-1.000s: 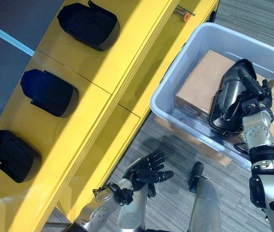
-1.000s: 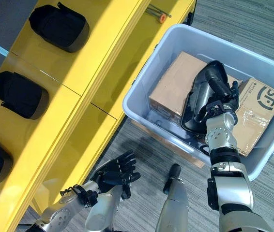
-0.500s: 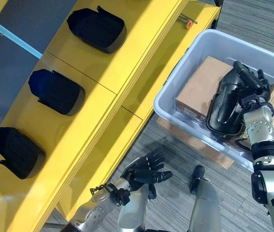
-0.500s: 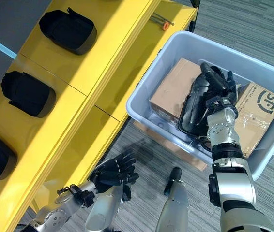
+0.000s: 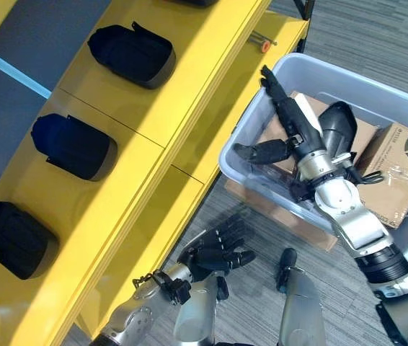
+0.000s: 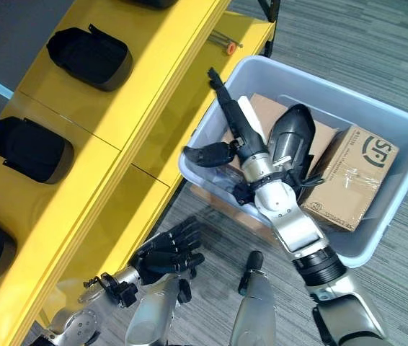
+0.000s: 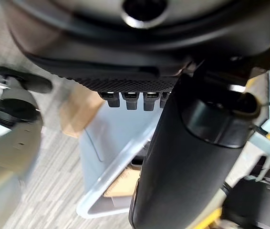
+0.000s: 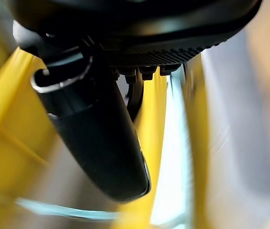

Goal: Move parts from the plastic box to the shelf.

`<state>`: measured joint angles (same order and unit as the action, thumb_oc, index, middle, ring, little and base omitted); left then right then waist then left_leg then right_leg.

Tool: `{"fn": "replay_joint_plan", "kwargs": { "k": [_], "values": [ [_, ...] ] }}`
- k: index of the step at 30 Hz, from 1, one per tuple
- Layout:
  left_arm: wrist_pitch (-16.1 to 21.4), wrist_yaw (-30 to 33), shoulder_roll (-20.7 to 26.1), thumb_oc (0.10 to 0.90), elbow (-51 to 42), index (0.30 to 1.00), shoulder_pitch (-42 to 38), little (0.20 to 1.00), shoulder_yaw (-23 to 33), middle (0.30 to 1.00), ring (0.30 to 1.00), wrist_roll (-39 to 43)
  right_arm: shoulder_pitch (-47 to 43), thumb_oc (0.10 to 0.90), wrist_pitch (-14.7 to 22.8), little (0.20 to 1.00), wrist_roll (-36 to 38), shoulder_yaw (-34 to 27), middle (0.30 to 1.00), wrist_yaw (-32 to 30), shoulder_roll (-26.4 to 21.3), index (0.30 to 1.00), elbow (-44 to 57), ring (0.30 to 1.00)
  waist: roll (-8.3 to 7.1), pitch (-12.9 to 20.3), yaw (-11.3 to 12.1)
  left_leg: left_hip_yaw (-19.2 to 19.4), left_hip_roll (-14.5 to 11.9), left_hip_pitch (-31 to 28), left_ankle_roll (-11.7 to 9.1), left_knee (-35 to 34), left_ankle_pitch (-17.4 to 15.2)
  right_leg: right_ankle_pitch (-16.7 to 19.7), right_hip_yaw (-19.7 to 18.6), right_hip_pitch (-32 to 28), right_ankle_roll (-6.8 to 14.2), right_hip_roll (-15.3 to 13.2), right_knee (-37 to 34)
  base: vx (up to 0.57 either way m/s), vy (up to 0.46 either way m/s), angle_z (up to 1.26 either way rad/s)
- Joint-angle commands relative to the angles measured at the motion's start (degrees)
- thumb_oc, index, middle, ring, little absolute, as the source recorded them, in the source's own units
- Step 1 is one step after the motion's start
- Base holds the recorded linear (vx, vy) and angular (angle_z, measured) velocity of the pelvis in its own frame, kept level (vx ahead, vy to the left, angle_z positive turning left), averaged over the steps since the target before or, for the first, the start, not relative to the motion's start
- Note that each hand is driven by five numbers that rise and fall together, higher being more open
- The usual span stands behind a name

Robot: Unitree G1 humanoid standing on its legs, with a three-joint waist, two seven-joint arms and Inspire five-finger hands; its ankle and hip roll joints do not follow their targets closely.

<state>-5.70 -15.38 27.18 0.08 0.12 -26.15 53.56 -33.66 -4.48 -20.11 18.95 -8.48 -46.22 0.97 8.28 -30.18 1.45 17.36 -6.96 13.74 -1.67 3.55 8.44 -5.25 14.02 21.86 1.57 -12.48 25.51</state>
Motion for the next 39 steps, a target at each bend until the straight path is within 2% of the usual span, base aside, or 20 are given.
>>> {"fn": "replay_joint_plan", "kwargs": {
  "k": [1, 3, 4, 5, 6, 7, 9, 11, 15, 16, 19, 22, 25, 28, 32, 36, 39],
  "values": [
    [5.0, -2.2, -0.3, 0.900, -3.8, 1.000, 2.8, 1.000, 0.8, 1.000, 1.000, 0.3, -5.2, 0.900, 6.3, 1.000, -17.6, -6.6, 1.000, -4.3, -10.6, 1.000, 4.6, 1.000, -2.63, 1.0, -1.6, -3.7, -0.5, -3.0, -1.5, 3.3, -6.9, -4.9, -1.1, -3.8, 0.8, 3.5, 1.6, -0.01, -0.065, -0.09],
    [5.2, -2.5, 0.0, 0.900, -3.8, 1.000, 3.2, 1.000, 1.2, 1.000, 1.000, 0.2, -3.5, 0.900, 5.2, 1.000, -17.2, -7.6, 1.000, -4.8, -13.3, 1.000, 5.0, 1.000, -3.25, 1.0, -1.7, -3.6, -0.8, -3.1, -1.6, 3.2, -6.9, -4.8, -1.0, -4.1, 0.9, 3.6, 1.2, -0.01, -0.087, -0.12],
    [5.0, -3.1, 0.8, 0.900, -4.0, 1.000, 4.2, 1.000, 2.3, 1.000, 1.000, -0.1, 0.7, 0.900, 4.2, 1.000, -17.0, -10.5, 1.000, -6.4, -17.2, 1.000, 4.7, 1.000, -4.36, 1.4, -1.9, -3.6, -1.3, -3.3, -1.8, 2.8, -6.8, -4.6, -0.7, -4.7, 1.0, 4.0, 0.3, -0.01, -0.121, -0.17],
    [4.9, -3.5, 1.1, 0.900, -4.1, 1.000, 4.8, 1.000, 3.0, 1.000, 1.000, -0.1, 3.3, 0.900, 4.7, 1.000, -16.2, -12.3, 1.000, -7.7, -19.1, 1.000, 4.1, 1.000, -4.84, 1.5, -2.1, -3.6, -1.6, -3.4, -1.9, 2.6, -6.8, -4.5, -0.6, -4.8, 1.0, 4.1, 0.0, -0.03, -0.174, -0.12],
    [4.4, -4.7, 1.8, 0.900, -4.2, 1.000, 5.6, 1.000, 4.4, 1.000, 1.000, -0.5, 7.9, 0.900, 4.2, 1.000, -18.1, -15.8, 1.000, -9.0, -22.2, 1.000, 3.2, 1.000, -5.66, 1.7, -2.2, -3.4, -2.0, -3.3, -2.0, 2.4, -6.7, -4.3, -0.2, -5.1, 1.0, 4.5, -0.7, -0.03, -0.114, -0.13],
    [4.3, -4.8, 1.9, 0.900, -4.3, 1.000, 5.7, 1.000, 4.5, 1.000, 1.000, -0.6, 8.9, 0.900, 4.4, 1.000, -18.0, -16.6, 1.000, -9.5, -22.7, 1.000, 3.1, 1.000, -5.73, 1.7, -2.1, -3.5, -2.1, -3.3, -2.0, 2.4, -6.7, -4.3, -0.1, -5.1, 1.0, 4.6, -0.7, -0.05, -0.138, -0.09],
    [3.1, -6.1, 2.3, 0.900, -4.6, 1.000, 6.4, 1.000, 5.9, 1.000, 1.000, -1.7, 12.8, 0.900, 1.6, 1.000, -19.4, -19.2, 1.000, -11.1, -26.0, 1.000, 1.0, 1.000, -6.51, 1.6, -1.8, -3.7, -2.7, -2.9, -2.2, 2.5, -6.5, -4.3, 0.3, -5.3, 0.8, 5.2, -1.2, -0.04, -0.126, -0.16],
    [2.6, -6.2, 2.5, 0.900, -5.1, 1.000, 6.6, 1.000, 6.2, 1.000, 1.000, -1.9, 13.2, 0.900, 0.8, 1.000, -19.9, -19.8, 1.000, -11.7, -27.1, 1.000, -1.3, 1.000, -6.74, 1.6, -1.6, -4.0, -2.9, -2.6, -2.3, 2.5, -6.4, -4.4, 0.3, -5.3, 0.7, 5.6, -1.4, -0.04, -0.098, -0.04],
    [1.6, -7.1, 3.0, 0.900, -5.2, 1.000, 6.8, 1.000, 7.2, 1.000, 1.000, -2.5, 12.8, 0.900, 2.6, 1.000, -22.9, -19.7, 1.000, -11.1, -29.0, 1.000, -4.2, 1.000, -6.88, 1.4, -1.1, -4.4, -2.9, -1.9, -2.3, 2.5, -6.2, -4.6, 0.7, -4.8, 0.5, 5.9, -1.2, -0.05, -0.079, 0.04],
    [0.5, -7.6, 3.4, 0.900, -5.7, 1.000, 6.9, 1.000, 7.7, 1.000, 1.000, -2.7, 11.7, 0.900, 4.1, 1.000, -24.4, -18.3, 1.000, -10.7, -30.4, 1.000, -5.3, 1.000, -6.88, 1.2, -0.6, -4.7, -3.0, -1.6, -2.5, 2.4, -5.9, -4.8, 1.0, -4.7, 0.4, 6.1, -1.0, -0.05, -0.096, 0.11],
    [0.0, -8.3, 3.7, 0.900, -5.7, 1.000, 6.9, 1.000, 7.9, 1.000, 1.000, -2.9, 10.3, 0.900, 5.4, 1.000, -25.9, -16.9, 1.000, -10.4, -31.7, 1.000, -5.3, 1.000, -6.82, 1.1, -0.2, -4.9, -3.1, -1.3, -2.6, 2.3, -5.6, -4.9, 1.2, -4.5, 0.3, 6.2, -0.9, -0.03, -0.062, 0.06],
    [-0.1, -9.3, 4.1, 0.900, -5.0, 1.000, 6.7, 1.000, 7.7, 1.000, 1.000, -3.0, 5.2, 0.900, 6.4, 1.000, -26.6, -12.1, 1.000, -10.8, -32.8, 1.000, -5.4, 1.000, -6.51, 1.1, 0.5, -5.2, -3.3, -0.7, -2.8, 1.9, -5.0, -5.2, 1.4, -3.9, 0.2, 6.6, -0.5, -0.03, -0.051, -0.01],
    [-0.8, -10.0, 4.4, 0.900, -4.8, 1.000, 6.4, 1.000, 8.0, 1.000, 1.000, -3.2, -2.7, 0.900, 8.5, 1.000, -31.2, -5.8, 1.000, -13.3, -32.3, 1.000, -8.0, 1.000, -6.02, 1.0, 1.6, -5.7, -3.5, 0.2, -3.1, 1.7, -4.4, -5.9, 1.9, -3.0, -0.1, 6.9, 0.5, -0.03, -0.067, -0.01],
    [-1.4, -10.4, 4.6, 0.900, -4.4, 1.000, 6.4, 1.000, 8.5, 1.000, 1.000, -3.4, -6.8, 0.900, 9.8, 1.000, -33.9, -2.4, 1.000, -14.9, -31.6, 1.000, -8.9, 1.000, -5.67, 0.8, 2.3, -6.0, -3.7, 1.0, -3.3, 1.6, -4.0, -6.3, 2.5, -2.3, -0.2, 7.0, 1.5, -0.02, -0.071, 0.04],
    [-2.0, -12.6, 4.6, 0.900, -2.9, 1.000, 6.1, 1.000, 9.1, 1.000, 1.000, -4.3, -14.2, 0.900, 13.5, 1.000, -37.9, 4.0, 1.000, -17.3, -30.1, 1.000, -11.1, 1.000, -4.90, 0.5, 3.8, -6.7, -4.3, 2.3, -3.8, 0.9, -2.7, -7.1, 3.4, -1.0, -0.4, 7.2, 3.1, -0.02, -0.086, 0.08],
    [-2.5, -13.8, 4.5, 0.900, -2.3, 1.000, 5.8, 1.000, 9.4, 1.000, 1.000, -5.0, -19.3, 0.900, 16.8, 1.000, -38.3, 9.3, 1.000, -15.9, -28.7, 1.000, -14.3, 1.000, -4.26, 0.4, 4.9, -7.1, -4.8, 3.5, -4.2, 0.2, -1.6, -7.6, 4.0, 0.3, -0.5, 7.1, 4.3, -0.02, -0.071, 0.09],
    [-2.9, -14.3, 4.9, 0.900, -1.5, 1.000, 5.3, 1.000, 9.9, 1.000, 1.000, -5.2, -22.8, 0.900, 17.9, 1.000, -39.1, 13.8, 1.000, -13.0, -28.2, 1.000, -16.2, 1.000, -4.21, 0.4, 5.6, -7.5, -5.4, 5.3, -4.4, 0.2, -0.8, -7.9, 4.5, 2.4, -0.6, 6.8, 6.1, -0.03, -0.084, 0.10]
  ]
}}
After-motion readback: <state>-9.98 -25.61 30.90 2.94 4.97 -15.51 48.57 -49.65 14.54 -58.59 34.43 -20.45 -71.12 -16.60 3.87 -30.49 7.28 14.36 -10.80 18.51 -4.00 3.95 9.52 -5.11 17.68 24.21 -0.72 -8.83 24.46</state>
